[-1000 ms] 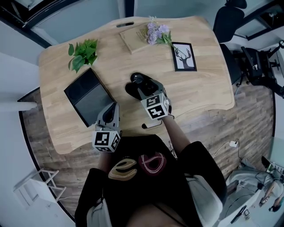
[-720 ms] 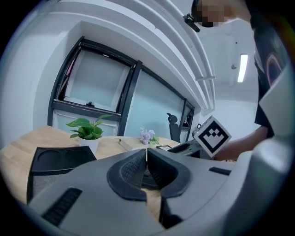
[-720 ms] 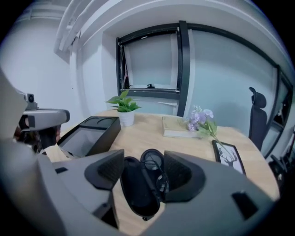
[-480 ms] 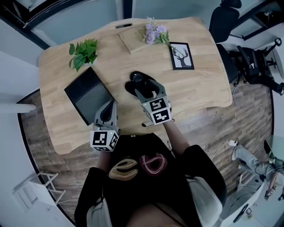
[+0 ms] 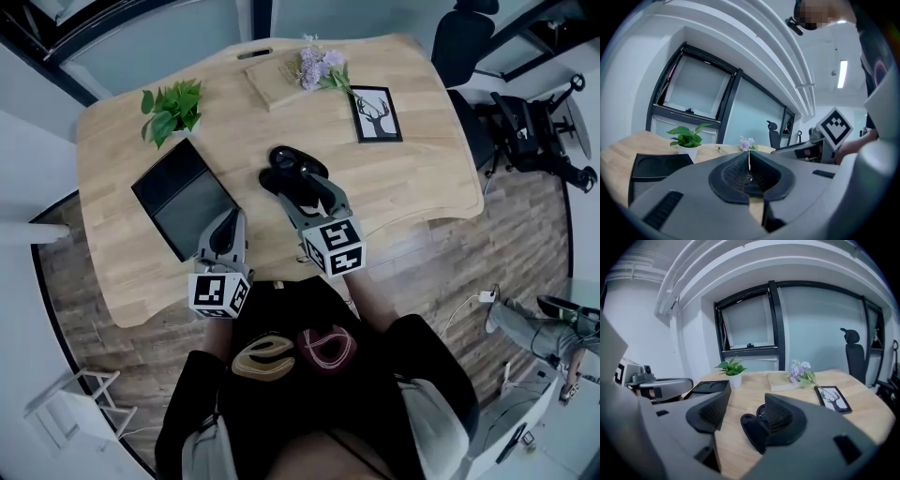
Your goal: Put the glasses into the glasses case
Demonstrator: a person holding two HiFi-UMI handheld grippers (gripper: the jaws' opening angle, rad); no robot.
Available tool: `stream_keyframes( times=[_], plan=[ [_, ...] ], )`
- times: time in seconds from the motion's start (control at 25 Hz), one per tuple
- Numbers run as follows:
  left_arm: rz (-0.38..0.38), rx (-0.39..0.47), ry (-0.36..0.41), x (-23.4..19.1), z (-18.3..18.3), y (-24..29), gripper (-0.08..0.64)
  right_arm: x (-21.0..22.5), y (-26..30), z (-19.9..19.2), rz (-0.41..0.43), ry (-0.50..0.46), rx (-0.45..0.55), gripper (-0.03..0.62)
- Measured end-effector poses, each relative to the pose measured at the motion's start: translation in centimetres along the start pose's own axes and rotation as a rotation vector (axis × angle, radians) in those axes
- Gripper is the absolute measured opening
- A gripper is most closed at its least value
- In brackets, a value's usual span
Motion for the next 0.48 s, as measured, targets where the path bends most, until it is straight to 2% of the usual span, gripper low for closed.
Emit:
stream_keyframes(
  times=[0.08, 0.24, 0.48],
  plan=[
    [-0.017, -0.005, 0.014, 0.5, -0.2, 0.0, 0.018, -0.5, -0.5, -0.2, -0.012, 0.001, 0.01, 0.259],
    [-0.039, -0.008, -0.027, 1.0, -0.4, 0.0, 0.018, -1.1, -1.5, -0.3, -0.042, -0.005, 0.03, 0.258],
    [-0.084, -0.001, -0.015, 2.3, 0.1, 0.4, 0.018, -1.2, -2.9, -1.2, -0.044, 0.016, 0.028, 0.25]
  ],
)
Point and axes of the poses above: the fingertips, and each gripper's own axes: y forward along the fingers, x to its right, z out of its top, the point moved 9 cm from there along -y, backward along the fingers, and after that the axes turned 15 degrees about z, right-handed, at the moved point
